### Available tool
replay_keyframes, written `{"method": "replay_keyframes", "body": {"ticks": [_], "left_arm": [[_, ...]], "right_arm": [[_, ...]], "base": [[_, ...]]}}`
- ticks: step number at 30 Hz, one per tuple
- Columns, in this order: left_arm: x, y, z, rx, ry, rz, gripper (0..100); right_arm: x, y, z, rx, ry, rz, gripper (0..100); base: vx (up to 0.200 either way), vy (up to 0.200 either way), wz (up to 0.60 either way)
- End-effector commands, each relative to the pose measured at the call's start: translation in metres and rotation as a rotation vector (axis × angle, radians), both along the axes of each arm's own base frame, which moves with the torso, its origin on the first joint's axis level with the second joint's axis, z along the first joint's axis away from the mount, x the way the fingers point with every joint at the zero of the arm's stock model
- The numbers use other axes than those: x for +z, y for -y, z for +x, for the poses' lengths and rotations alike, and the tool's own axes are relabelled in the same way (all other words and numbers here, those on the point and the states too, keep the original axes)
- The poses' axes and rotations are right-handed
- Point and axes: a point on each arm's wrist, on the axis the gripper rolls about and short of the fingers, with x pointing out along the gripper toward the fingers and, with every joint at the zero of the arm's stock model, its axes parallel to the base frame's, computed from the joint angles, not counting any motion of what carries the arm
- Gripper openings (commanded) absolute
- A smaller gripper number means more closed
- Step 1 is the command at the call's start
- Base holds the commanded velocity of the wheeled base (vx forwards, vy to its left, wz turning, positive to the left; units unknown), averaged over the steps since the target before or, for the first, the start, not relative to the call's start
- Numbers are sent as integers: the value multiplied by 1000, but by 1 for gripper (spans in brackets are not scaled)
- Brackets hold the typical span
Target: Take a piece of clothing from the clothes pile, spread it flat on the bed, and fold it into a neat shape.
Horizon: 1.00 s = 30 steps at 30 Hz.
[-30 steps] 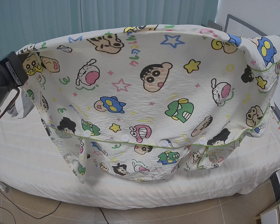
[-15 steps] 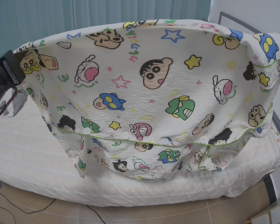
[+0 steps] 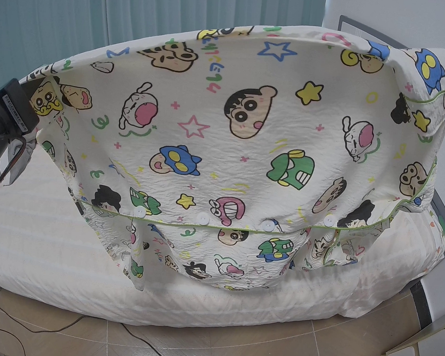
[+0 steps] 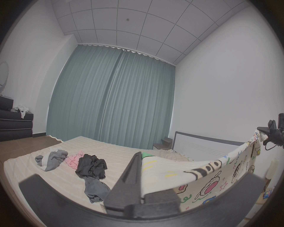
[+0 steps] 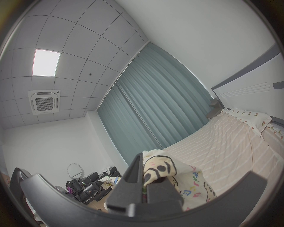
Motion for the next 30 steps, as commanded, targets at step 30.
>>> {"method": "replay_keyframes", "body": {"ticks": [30], "left_arm": [[-4,-11,-14,14,14,-4,0]], "right_arm": [[9,3,2,15,32,-14,0]], "base": [[-60,0,0]]}}
